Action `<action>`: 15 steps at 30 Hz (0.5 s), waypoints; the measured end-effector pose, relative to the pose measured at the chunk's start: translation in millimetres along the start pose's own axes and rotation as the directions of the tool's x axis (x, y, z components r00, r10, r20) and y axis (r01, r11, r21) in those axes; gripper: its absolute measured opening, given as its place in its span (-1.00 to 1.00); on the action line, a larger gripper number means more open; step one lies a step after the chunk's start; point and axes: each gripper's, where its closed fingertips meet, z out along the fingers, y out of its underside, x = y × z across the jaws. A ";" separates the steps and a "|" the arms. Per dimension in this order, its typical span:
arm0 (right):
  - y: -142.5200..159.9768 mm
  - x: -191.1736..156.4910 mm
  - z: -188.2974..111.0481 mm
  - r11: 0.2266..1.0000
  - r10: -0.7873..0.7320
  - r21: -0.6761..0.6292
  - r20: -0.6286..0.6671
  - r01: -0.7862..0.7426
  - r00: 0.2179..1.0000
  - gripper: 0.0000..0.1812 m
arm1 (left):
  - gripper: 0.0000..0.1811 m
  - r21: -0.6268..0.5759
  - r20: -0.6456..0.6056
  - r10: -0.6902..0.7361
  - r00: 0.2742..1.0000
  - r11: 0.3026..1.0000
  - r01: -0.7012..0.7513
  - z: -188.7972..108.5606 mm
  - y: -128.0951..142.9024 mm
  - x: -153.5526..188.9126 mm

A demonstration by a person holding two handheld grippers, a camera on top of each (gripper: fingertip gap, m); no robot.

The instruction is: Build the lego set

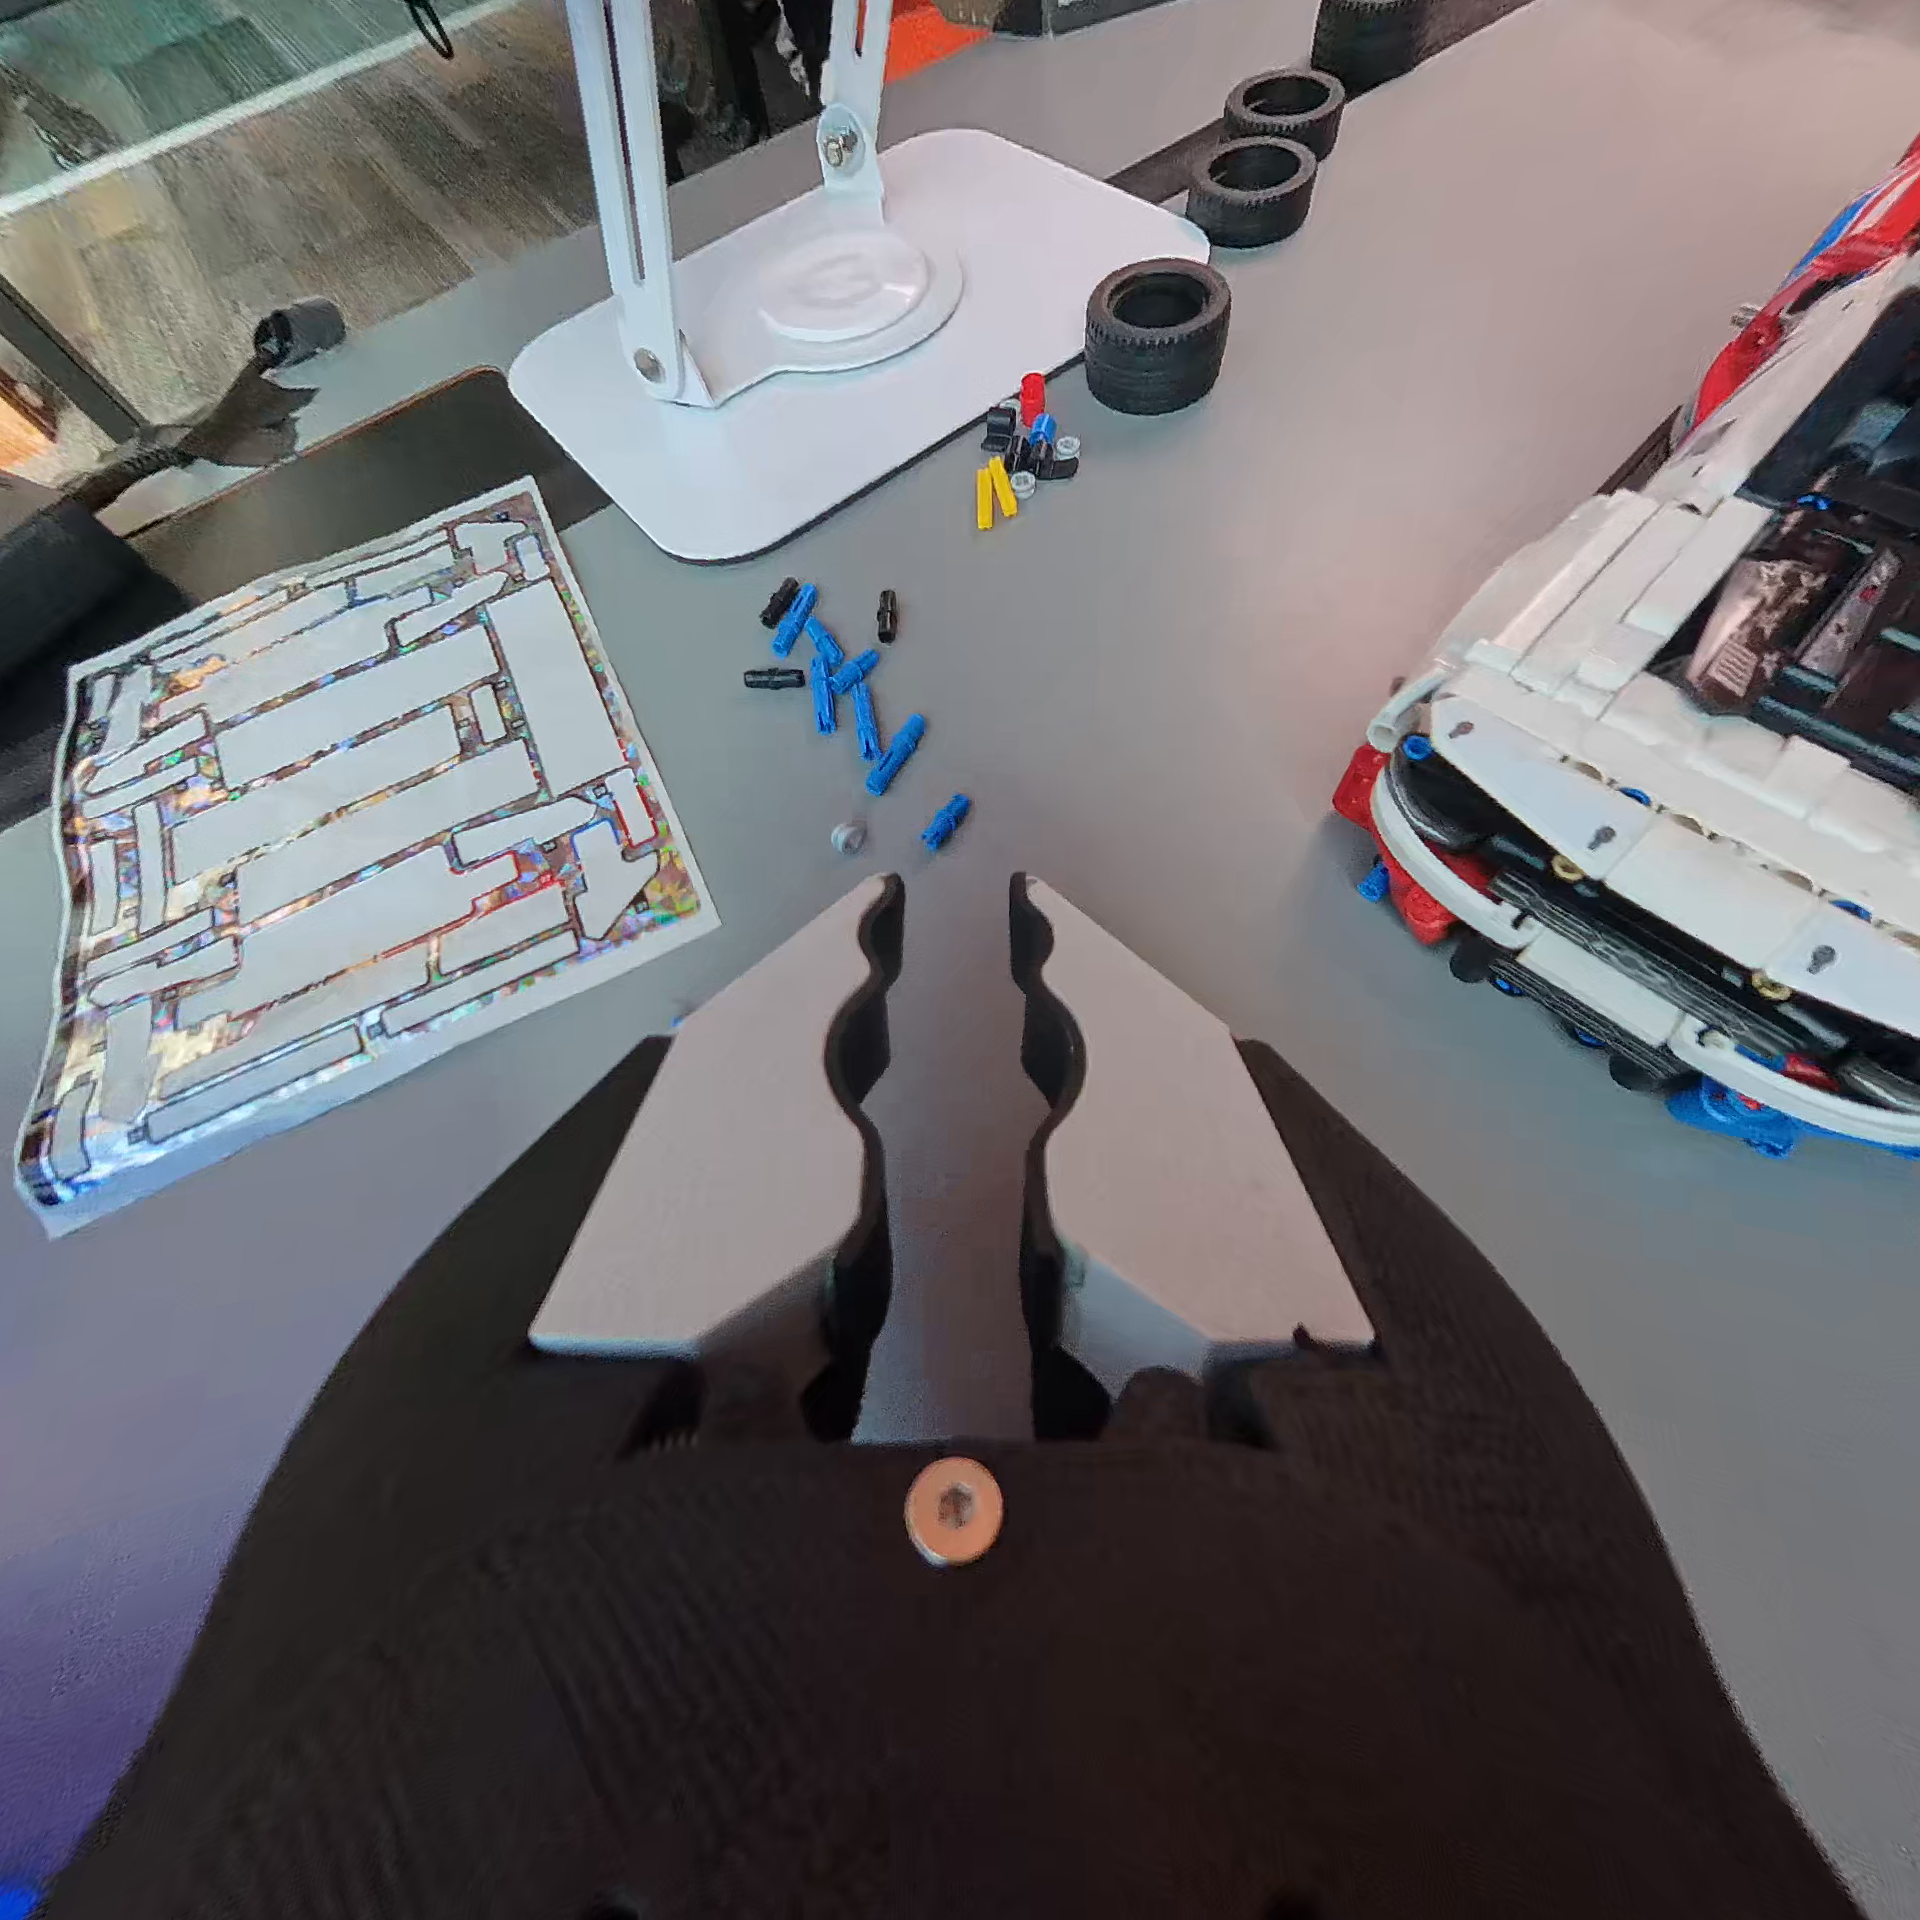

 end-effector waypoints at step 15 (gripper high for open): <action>7.6 14.9 -15.8 0.977 0.146 0.157 0.002 -0.145 0.989 -0.89 | -0.86 -0.333 -0.170 0.106 0.980 0.930 -0.158 67.0 -1.3 -17.2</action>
